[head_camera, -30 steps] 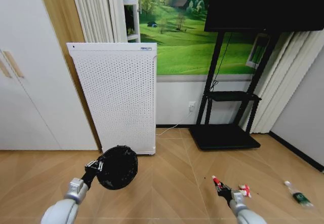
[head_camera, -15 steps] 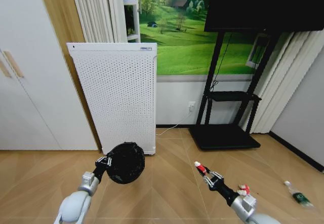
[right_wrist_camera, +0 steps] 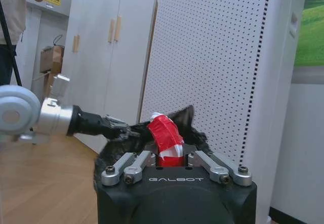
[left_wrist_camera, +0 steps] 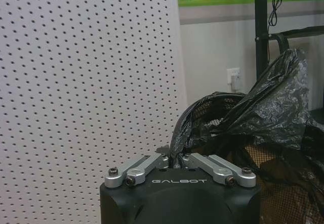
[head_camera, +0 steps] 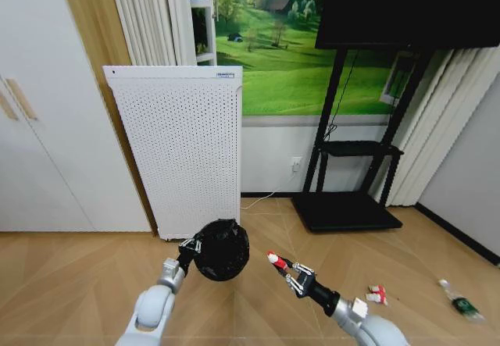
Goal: Pick up the trash bin and place the garbage on the floor into it.
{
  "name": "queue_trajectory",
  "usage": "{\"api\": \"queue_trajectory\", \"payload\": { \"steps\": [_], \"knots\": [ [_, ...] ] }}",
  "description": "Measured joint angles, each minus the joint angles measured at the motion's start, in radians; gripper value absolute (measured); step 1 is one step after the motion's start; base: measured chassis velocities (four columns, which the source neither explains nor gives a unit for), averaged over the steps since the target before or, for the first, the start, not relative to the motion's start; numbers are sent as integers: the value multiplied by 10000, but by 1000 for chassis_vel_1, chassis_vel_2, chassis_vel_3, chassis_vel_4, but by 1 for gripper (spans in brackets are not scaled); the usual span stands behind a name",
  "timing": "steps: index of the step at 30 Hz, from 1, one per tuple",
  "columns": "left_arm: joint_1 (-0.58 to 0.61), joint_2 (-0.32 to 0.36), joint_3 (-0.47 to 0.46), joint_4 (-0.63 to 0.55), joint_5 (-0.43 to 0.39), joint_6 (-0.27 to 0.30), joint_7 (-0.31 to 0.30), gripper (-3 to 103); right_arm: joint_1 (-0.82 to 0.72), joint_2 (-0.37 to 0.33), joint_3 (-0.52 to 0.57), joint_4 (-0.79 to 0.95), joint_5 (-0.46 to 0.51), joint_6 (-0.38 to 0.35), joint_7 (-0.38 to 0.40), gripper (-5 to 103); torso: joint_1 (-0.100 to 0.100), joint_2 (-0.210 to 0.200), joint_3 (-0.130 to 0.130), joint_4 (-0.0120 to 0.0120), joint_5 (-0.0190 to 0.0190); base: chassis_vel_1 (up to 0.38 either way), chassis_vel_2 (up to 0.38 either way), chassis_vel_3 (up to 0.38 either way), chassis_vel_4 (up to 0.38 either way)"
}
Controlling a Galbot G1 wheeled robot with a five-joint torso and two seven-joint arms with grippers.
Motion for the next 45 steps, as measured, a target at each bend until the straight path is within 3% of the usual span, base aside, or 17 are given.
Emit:
{"api": "queue_trajectory", "payload": {
  "steps": [11, 17, 25, 27, 31, 33, 37, 39, 44, 45],
  "knots": [
    [-576, -651, 835, 897, 265, -10, -150, 6, 1554, 277, -1877, -755, 170, -177, 478, 23, 0, 1, 0, 0, -1, 0, 0, 0, 0],
    [-439, -909, 1098, 1026, 455, -32, -164, 6, 3278, 542, -3022, -1921, 356, -186, 842, 23, 0, 0, 1, 3, -2, 0, 0, 0, 0],
    [-298, -918, 1046, 946, 492, -35, -159, 6, 3874, 625, -3412, -2266, 616, -472, 1355, 21, 0, 0, 0, 1, -2, 0, 0, 0, 0],
    [-299, -881, 988, 929, 488, -37, -158, 6, 3871, 605, -3410, -2235, 663, -623, 1414, 32, 0, 0, -1, 0, -2, 0, 0, 0, 0],
    [-318, -871, 968, 932, 481, -48, -152, 6, 3831, 631, -3374, -2263, 621, -639, 1425, 42, 0, 0, -1, 0, -2, 0, 0, 0, 0],
    [-323, -881, 968, 951, 479, -91, -123, 6, 3732, 705, -3331, -2286, 493, -634, 1425, 58, 0, 0, -1, 0, -2, 0, 0, 0, 0],
    [-322, -872, 966, 947, 469, -102, -115, 6, 3654, 713, -3328, -2285, 439, -621, 1426, 64, 0, 0, -1, 0, -2, 0, 0, 0, 0],
    [-317, -848, 922, 921, 455, -108, -108, 6, 3613, 718, -3326, -2290, 390, -603, 1433, 80, 0, 0, -1, 1, -2, 0, 0, 0, 0],
    [-216, -771, 797, 749, 415, -111, -105, 6, 3444, 670, -3072, -2158, 490, -640, 1689, 85, 0, 0, -1, 3, -1, 0, 0, 0, 0],
    [-150, -697, 693, 616, 382, -112, -97, 6, 3297, 578, -2810, -2009, 627, -716, 1783, 95, 0, 0, -1, 3, -2, 0, 0, 0, 0]
  ]
}}
